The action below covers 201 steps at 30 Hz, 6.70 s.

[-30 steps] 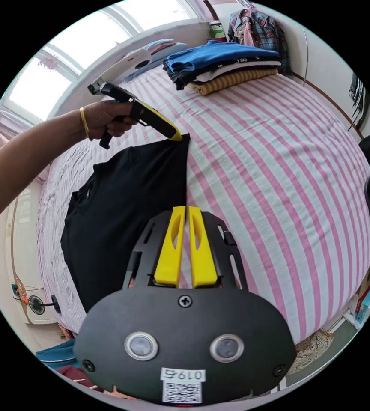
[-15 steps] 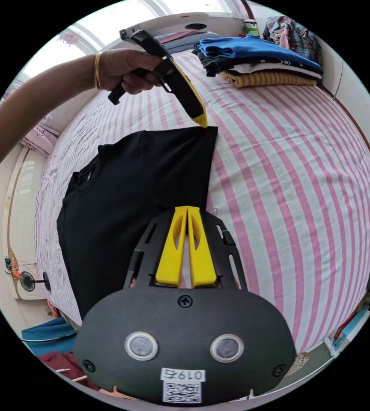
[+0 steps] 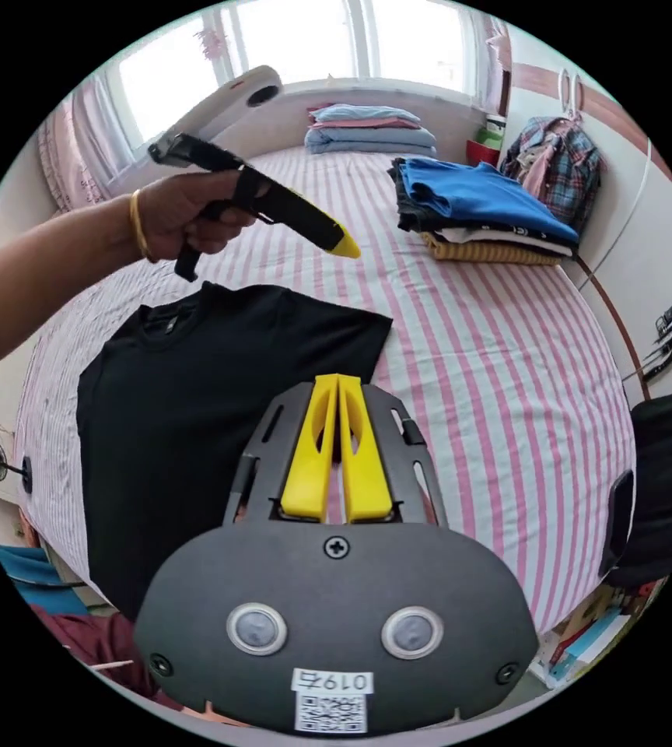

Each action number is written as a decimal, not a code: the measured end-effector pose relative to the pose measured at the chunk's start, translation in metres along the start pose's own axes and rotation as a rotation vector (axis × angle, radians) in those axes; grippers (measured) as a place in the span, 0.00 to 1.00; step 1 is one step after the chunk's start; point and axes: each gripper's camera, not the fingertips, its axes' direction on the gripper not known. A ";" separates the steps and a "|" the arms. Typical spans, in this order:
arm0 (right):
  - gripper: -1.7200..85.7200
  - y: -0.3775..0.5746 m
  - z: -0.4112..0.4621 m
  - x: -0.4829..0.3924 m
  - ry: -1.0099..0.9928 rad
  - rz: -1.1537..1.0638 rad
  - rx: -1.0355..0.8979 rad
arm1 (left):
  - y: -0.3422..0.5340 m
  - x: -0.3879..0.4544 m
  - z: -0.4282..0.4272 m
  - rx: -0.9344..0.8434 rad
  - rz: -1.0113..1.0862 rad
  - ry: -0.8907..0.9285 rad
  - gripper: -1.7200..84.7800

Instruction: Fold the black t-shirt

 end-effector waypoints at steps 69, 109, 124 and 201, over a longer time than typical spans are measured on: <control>0.01 -0.364 -0.080 -0.052 -0.430 -0.534 0.199 | 0.642 -0.224 0.113 0.404 -0.393 -0.296 0.03; 0.05 -0.482 -0.076 -0.051 -0.271 -0.663 -0.337 | 0.772 -0.371 0.436 -0.082 -0.499 -0.411 0.03; 0.01 -0.456 -0.272 -0.050 -0.810 -0.327 -0.053 | 0.930 -0.260 0.461 0.505 -0.805 -0.294 0.03; 0.12 -0.731 -0.464 -0.820 -0.804 -1.569 -0.851 | 1.176 -0.039 0.947 1.365 -1.916 0.207 0.10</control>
